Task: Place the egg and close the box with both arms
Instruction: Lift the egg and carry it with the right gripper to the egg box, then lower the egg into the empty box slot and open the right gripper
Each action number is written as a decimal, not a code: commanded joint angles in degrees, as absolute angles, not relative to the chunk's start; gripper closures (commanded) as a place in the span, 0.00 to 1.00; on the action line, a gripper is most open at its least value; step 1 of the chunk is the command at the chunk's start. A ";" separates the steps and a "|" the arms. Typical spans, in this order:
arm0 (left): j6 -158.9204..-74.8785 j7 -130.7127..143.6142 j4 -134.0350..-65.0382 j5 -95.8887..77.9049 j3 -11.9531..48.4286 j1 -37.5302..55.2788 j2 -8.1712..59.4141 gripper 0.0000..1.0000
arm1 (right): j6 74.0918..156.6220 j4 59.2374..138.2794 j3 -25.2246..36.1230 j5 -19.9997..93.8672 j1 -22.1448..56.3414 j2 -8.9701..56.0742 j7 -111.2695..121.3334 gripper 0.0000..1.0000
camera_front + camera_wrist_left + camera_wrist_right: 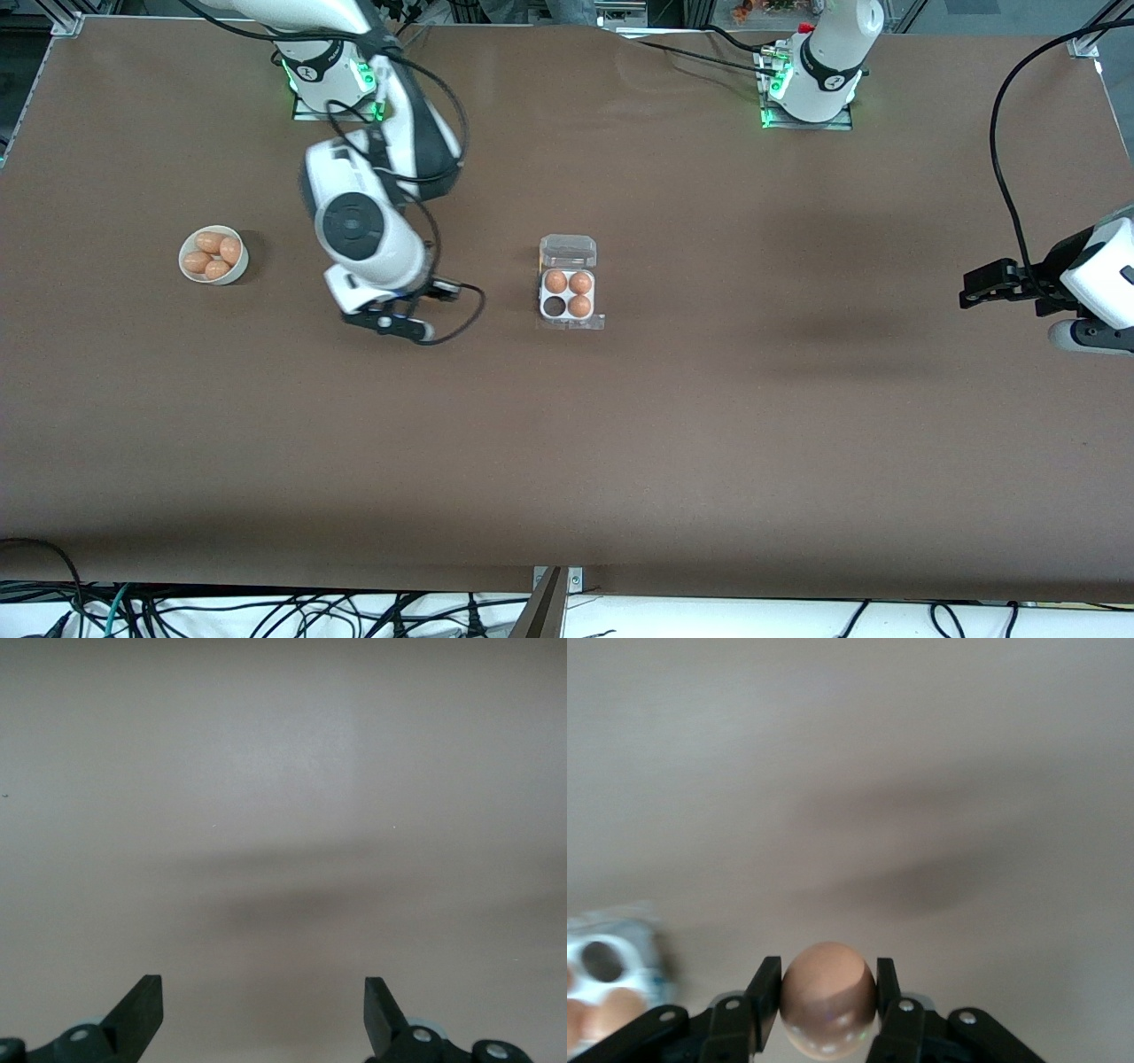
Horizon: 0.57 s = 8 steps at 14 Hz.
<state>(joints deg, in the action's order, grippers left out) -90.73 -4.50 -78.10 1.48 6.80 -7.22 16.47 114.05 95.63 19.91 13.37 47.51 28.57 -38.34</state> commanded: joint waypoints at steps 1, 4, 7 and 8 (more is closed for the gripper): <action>-90.26 -4.31 -76.38 1.05 6.94 -7.38 17.23 0.00 | 112.06 85.54 20.48 18.00 50.70 36.28 -44.54 0.61; -90.26 -4.39 -76.38 1.05 6.94 -7.38 17.23 0.00 | 112.33 81.58 20.39 20.38 53.87 39.98 -47.46 0.60; -90.26 -4.39 -76.38 1.14 6.94 -7.38 17.23 0.00 | 112.85 77.80 20.30 22.32 54.75 42.97 -49.12 0.60; -90.26 -4.39 -76.38 1.14 6.94 -7.38 17.23 0.00 | 112.94 76.74 19.52 22.50 54.76 43.67 -49.48 0.60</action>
<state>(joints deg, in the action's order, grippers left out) -90.73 -4.50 -78.08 1.48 6.80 -7.22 16.47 114.08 81.15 19.72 20.89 54.81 41.14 -48.20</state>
